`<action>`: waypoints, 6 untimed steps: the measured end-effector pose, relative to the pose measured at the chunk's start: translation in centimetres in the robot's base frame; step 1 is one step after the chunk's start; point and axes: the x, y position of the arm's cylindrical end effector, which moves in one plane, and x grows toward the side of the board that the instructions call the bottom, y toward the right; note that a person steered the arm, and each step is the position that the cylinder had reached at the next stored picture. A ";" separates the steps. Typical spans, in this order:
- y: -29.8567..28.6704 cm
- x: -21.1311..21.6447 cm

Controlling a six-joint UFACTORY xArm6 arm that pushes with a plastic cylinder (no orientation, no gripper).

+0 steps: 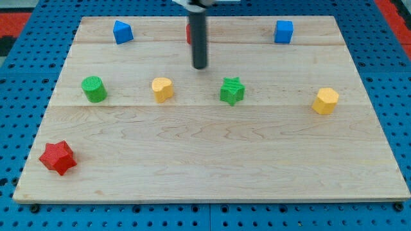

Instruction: Place your hand diagonally bottom right to the yellow hexagon

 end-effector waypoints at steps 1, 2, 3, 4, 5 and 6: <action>12.2 1.7; 15.0 4.7; 19.2 3.3; 26.1 2.4; 27.1 11.3; 21.3 15.7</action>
